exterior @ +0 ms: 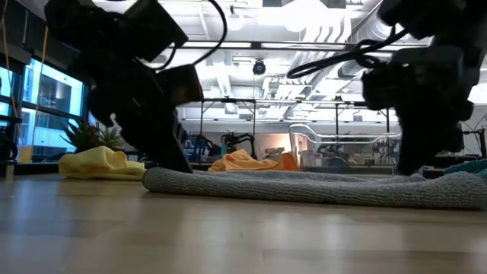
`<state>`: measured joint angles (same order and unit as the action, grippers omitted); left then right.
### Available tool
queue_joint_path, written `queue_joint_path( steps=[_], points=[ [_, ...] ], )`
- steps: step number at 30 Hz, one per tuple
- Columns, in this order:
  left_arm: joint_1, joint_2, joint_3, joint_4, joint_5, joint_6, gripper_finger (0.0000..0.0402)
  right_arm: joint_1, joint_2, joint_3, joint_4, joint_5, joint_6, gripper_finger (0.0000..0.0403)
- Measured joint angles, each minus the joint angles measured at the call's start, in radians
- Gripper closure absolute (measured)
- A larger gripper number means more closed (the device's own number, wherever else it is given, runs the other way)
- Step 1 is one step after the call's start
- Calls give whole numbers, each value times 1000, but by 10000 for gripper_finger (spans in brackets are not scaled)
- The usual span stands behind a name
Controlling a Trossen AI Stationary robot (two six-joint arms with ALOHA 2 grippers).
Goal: Fold microfiber towels
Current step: Fold the gray microfiber towel
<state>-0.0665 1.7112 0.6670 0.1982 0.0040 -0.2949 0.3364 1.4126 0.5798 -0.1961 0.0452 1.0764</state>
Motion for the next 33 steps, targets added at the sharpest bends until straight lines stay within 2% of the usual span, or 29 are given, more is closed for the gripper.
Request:
queue_joint_path(
  steps=[4,10,21,25,28,33],
  points=[
    [-2,10,2,-18,-1,-18,402,-13,72,7,0,-28,-1,403],
    [-23,8,4,-64,-19,-77,402,-56,97,13,3,-35,-65,403],
    [-154,9,2,-68,-200,-445,402,-215,97,12,-5,-56,-279,403],
    [-192,10,2,-84,-256,-487,402,-242,97,11,-6,-84,-335,403],
    [-186,-2,1,-99,-263,-487,402,-260,69,7,-29,-98,-356,403],
    [-147,-44,-3,-130,-260,-448,402,-266,-90,6,-155,-89,-345,403]
  ],
)
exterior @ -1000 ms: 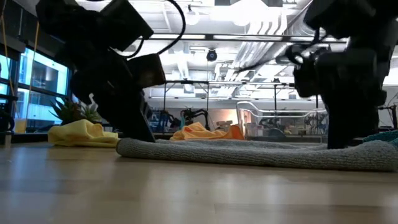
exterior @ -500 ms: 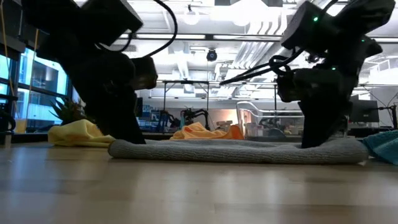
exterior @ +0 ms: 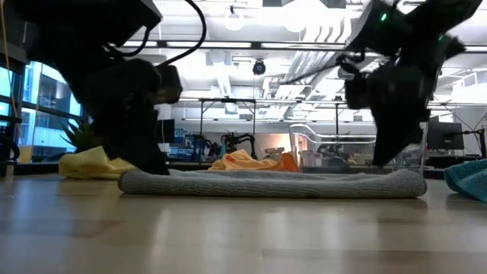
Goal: Fold microfiber towels
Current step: Fold the gray microfiber towel
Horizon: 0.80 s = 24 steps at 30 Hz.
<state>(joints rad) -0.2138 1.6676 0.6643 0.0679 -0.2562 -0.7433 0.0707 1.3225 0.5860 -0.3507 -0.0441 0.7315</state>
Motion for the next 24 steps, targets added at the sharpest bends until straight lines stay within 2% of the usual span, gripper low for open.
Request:
queue_joint_path(
  steps=[3,7,10,13,16,24],
  points=[
    [25,-23,0,-13,25,51,401,3,-104,0,-93,-3,71,403],
    [54,-75,1,-21,51,136,402,22,-217,0,-114,-29,230,403],
    [80,-132,3,-35,50,201,401,30,-258,0,-102,-38,324,401],
    [107,-200,2,-54,46,242,401,30,-260,0,-98,-38,397,382],
    [128,-283,2,-82,37,258,401,28,-227,0,-86,-40,471,334],
    [125,-426,0,-113,-47,251,401,25,-34,-1,-26,-74,589,153]
  ],
)
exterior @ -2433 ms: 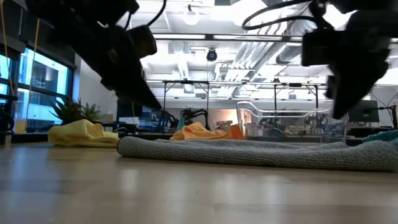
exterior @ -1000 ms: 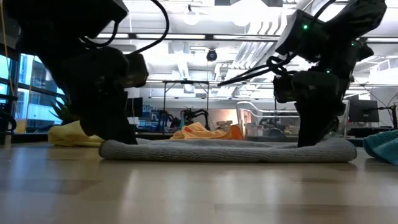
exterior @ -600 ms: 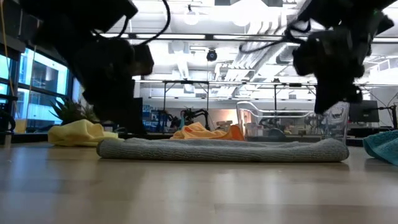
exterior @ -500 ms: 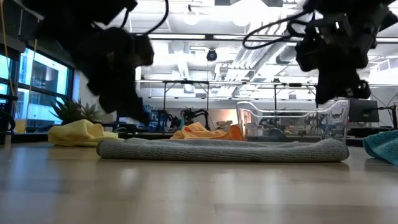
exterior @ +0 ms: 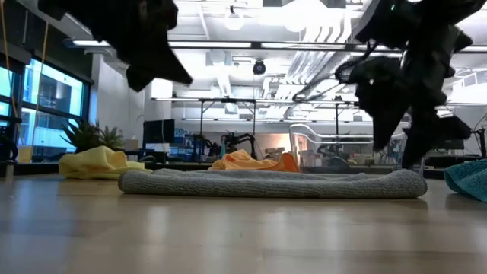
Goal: Fold microfiber towels
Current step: Fold the gray microfiber towel
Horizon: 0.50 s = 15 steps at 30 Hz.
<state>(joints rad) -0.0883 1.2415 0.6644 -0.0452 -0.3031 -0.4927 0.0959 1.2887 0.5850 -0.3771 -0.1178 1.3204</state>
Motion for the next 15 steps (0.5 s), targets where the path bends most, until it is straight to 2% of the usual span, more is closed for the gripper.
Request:
queue_joint_path(
  steps=[2,5,10,15],
  points=[
    [0,-12,4,9,0,-7,401,0,57,0,41,7,35,130],
    [0,-21,3,16,0,-9,401,1,122,0,94,27,74,120],
    [0,-21,3,7,0,-9,401,8,188,13,143,39,149,125],
    [7,-21,3,9,-15,-9,402,31,197,14,151,83,272,141]
  ],
)
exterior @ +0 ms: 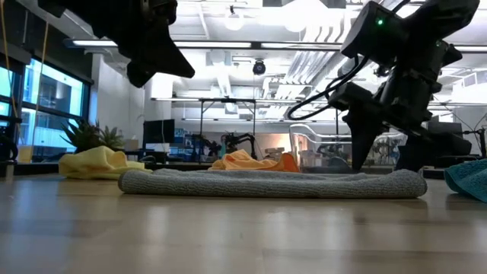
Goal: Fold microfiber towels
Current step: Fold the gray microfiber towel
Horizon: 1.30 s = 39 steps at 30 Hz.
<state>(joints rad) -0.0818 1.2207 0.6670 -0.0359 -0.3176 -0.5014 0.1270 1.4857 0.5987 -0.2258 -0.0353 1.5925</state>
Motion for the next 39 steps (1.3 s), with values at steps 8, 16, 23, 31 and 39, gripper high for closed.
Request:
queue_joint_path(
  steps=[8,16,23,31,39],
  points=[
    [38,-23,0,2,-3,6,402,37,4,-2,-12,52,88,189],
    [65,-56,0,7,-1,15,402,56,6,-6,15,55,127,213],
    [77,-70,0,13,0,16,402,56,8,-5,22,20,127,215],
    [77,-76,0,15,73,16,402,54,23,-5,59,-16,117,215],
    [77,-77,0,58,74,34,402,55,80,3,71,10,170,249]
  ],
)
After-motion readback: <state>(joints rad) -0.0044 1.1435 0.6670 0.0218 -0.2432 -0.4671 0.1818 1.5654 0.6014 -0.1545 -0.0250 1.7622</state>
